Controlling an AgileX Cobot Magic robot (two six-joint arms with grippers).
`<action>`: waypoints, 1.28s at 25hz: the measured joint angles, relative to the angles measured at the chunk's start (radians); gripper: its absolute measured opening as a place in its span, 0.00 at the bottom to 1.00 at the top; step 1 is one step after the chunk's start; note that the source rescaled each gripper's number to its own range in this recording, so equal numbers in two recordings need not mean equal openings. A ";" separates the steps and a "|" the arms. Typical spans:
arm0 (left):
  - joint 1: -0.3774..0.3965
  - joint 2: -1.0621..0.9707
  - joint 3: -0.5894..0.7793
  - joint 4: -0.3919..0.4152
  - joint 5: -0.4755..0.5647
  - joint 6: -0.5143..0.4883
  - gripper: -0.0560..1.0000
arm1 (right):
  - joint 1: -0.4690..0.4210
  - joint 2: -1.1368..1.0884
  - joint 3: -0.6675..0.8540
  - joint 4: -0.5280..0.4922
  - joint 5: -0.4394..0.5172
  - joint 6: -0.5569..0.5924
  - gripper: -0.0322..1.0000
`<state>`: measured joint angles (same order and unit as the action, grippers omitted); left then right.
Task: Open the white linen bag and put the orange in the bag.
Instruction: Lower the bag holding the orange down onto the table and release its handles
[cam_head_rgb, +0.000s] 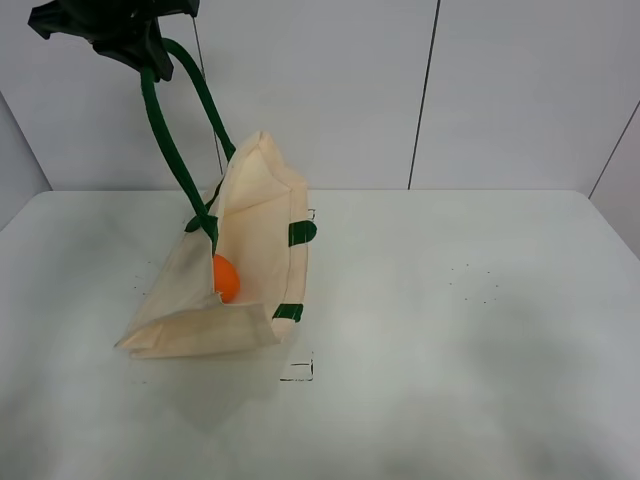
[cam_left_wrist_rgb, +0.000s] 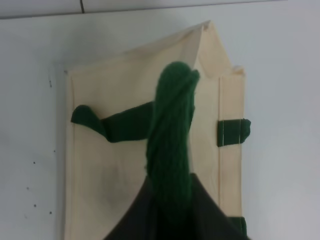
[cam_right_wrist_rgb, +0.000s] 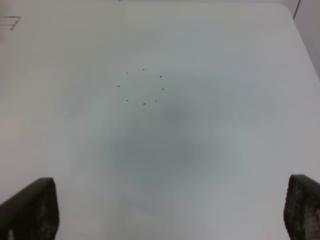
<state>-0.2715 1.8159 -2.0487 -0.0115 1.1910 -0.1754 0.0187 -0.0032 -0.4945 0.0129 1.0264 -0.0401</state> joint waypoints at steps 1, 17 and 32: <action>0.000 0.000 0.012 -0.008 -0.001 0.000 0.05 | 0.002 0.000 0.000 0.000 0.000 0.000 1.00; -0.038 0.304 0.189 -0.132 -0.239 0.007 0.63 | 0.002 0.000 0.000 0.000 0.000 0.000 1.00; -0.016 0.333 0.189 0.139 -0.151 -0.028 0.98 | 0.002 0.000 0.000 0.000 0.000 0.000 1.00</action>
<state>-0.2874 2.1484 -1.8601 0.1275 1.0396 -0.2031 0.0207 -0.0032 -0.4945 0.0129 1.0264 -0.0401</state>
